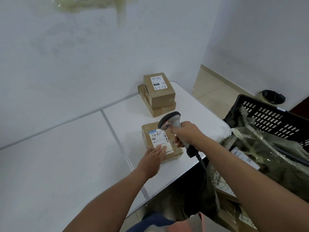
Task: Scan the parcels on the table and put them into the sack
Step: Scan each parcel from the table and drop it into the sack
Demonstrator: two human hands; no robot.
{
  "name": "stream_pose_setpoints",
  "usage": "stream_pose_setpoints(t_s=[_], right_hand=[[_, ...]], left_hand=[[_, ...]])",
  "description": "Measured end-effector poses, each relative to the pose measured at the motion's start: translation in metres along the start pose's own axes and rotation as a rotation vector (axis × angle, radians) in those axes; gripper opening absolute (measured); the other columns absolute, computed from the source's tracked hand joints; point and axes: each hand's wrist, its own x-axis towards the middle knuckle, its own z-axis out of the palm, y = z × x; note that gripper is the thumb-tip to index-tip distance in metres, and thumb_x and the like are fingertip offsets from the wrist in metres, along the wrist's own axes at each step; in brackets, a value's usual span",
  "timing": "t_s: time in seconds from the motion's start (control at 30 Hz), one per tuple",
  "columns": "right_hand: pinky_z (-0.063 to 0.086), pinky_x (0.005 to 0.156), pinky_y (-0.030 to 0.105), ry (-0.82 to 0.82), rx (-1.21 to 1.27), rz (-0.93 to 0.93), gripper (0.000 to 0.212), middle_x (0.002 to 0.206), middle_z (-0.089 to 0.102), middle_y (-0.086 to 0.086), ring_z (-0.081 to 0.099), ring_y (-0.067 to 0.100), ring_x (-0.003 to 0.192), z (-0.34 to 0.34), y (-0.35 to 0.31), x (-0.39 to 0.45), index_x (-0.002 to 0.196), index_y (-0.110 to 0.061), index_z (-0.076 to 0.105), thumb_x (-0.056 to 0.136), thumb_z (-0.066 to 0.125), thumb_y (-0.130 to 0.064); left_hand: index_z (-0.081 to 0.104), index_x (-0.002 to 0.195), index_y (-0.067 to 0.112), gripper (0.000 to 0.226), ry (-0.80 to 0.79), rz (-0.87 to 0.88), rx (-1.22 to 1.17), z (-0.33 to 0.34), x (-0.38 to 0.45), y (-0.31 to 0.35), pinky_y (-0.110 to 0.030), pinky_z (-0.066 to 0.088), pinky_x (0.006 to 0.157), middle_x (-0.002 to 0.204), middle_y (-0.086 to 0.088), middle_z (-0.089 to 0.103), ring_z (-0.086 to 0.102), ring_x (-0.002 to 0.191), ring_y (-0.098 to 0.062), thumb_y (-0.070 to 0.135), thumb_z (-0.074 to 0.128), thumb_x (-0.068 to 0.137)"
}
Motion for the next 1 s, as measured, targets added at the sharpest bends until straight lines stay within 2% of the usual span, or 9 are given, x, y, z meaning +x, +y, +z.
stream_pose_setpoints(t_s=[0.27,0.57,0.73,1.0], right_hand=[[0.055,0.061,0.028,0.001,-0.031,-0.017,0.039,0.069,0.070,0.015,0.061,0.021,0.052,0.001,-0.002,0.003,0.078,-0.001,0.064,0.093,0.058,-0.037],[0.058,0.069,0.034,-0.005,0.004,0.004,0.037,0.070,0.069,0.016,0.062,0.024,0.056,0.000,-0.003,0.006,0.078,-0.001,0.063,0.093,0.058,-0.034],[0.054,0.058,0.028,0.012,0.041,0.031,0.032,0.065,0.067,0.012,0.061,0.020,0.050,0.000,-0.001,0.007,0.080,-0.002,0.061,0.094,0.058,-0.031],[0.051,0.054,0.027,0.030,0.115,0.059,0.033,0.066,0.066,0.014,0.060,0.023,0.052,-0.002,0.003,0.013,0.082,-0.001,0.061,0.093,0.059,-0.032]], left_hand=[[0.014,0.156,0.013,0.067,0.011,-0.016,-0.018,0.002,-0.001,0.002,-0.048,0.008,0.123,0.164,-0.002,0.015,0.003,0.153,-0.022,0.007,0.046,0.098],[0.016,0.155,0.014,0.065,0.009,-0.023,-0.029,0.000,-0.001,0.003,-0.048,0.009,0.123,0.164,-0.001,0.015,0.003,0.153,-0.021,0.006,0.046,0.098],[0.016,0.155,0.014,0.065,0.001,-0.033,-0.031,0.000,-0.001,0.003,-0.048,0.007,0.124,0.164,0.000,0.015,0.003,0.153,-0.020,0.006,0.045,0.098],[0.016,0.156,0.017,0.065,0.014,-0.049,-0.063,0.000,-0.002,0.002,-0.042,-0.002,0.123,0.164,0.002,0.016,0.000,0.153,-0.019,0.012,0.047,0.099]])
